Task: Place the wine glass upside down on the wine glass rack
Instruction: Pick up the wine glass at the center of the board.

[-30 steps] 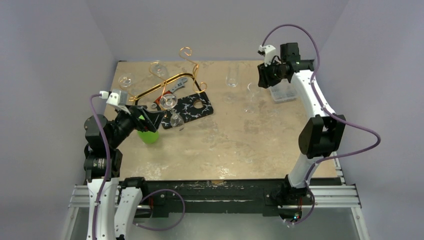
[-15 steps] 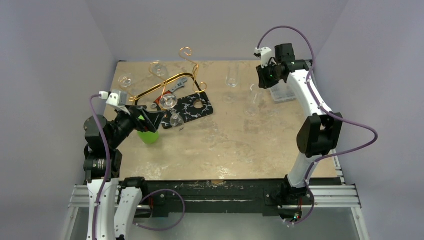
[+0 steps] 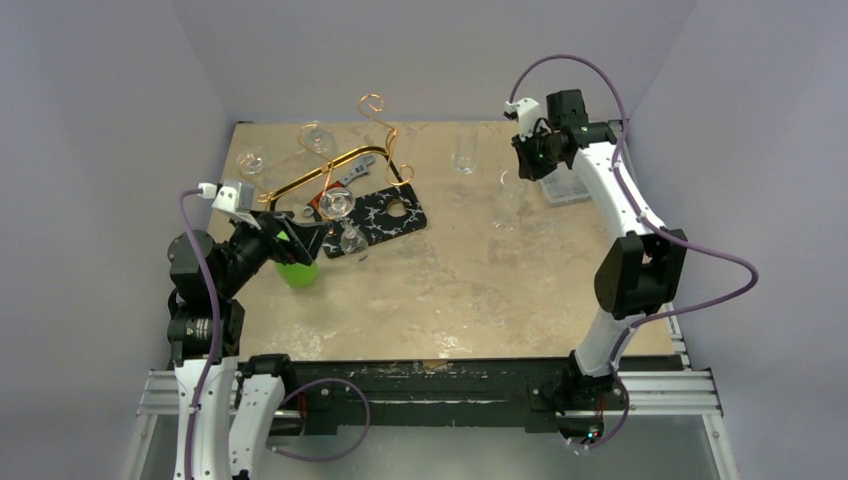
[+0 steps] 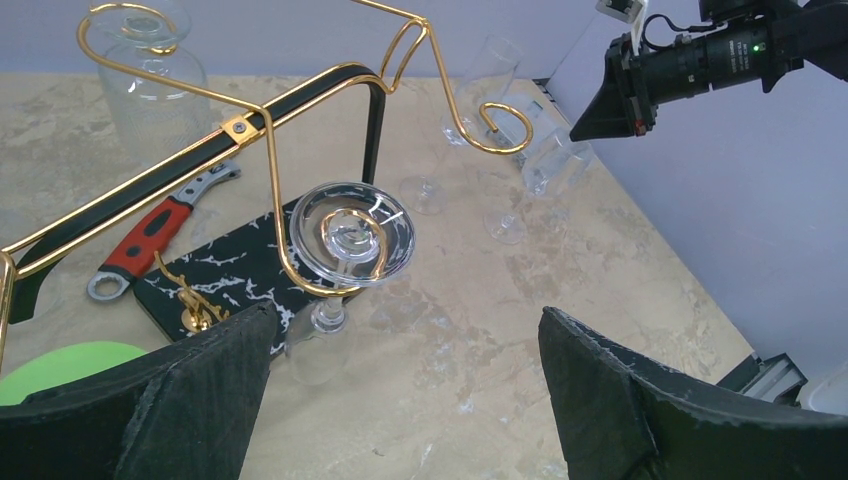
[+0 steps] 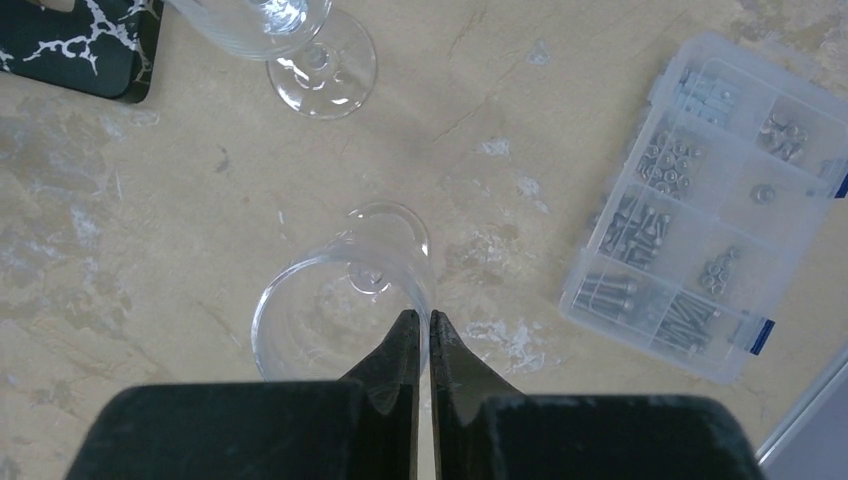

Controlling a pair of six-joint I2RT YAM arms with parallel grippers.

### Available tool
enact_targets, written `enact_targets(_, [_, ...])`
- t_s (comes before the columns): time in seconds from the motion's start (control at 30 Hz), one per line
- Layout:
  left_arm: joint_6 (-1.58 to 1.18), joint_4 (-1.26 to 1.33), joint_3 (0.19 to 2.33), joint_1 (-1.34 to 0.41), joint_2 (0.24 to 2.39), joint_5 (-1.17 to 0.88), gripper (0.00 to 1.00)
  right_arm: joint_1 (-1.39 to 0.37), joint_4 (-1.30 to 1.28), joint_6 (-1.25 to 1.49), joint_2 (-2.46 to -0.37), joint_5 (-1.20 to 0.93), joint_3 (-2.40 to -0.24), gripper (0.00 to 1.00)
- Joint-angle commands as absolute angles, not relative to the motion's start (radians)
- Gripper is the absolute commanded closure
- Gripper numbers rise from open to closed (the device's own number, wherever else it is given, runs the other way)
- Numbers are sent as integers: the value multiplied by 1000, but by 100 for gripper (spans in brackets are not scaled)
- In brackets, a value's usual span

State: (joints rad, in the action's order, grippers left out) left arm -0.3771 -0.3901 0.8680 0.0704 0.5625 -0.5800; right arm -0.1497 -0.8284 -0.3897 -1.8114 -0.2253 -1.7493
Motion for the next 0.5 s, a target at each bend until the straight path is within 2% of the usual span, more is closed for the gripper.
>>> enact_targets(0.0, [-385,-358,858,67,557,-597,0,-153,-822,-410,-1704,-287,-1709,100])
enact_targets(0.47, [-466,-269,837,59,619,-737,0,-149,-797,-324,-1398,-592,-1373,100])
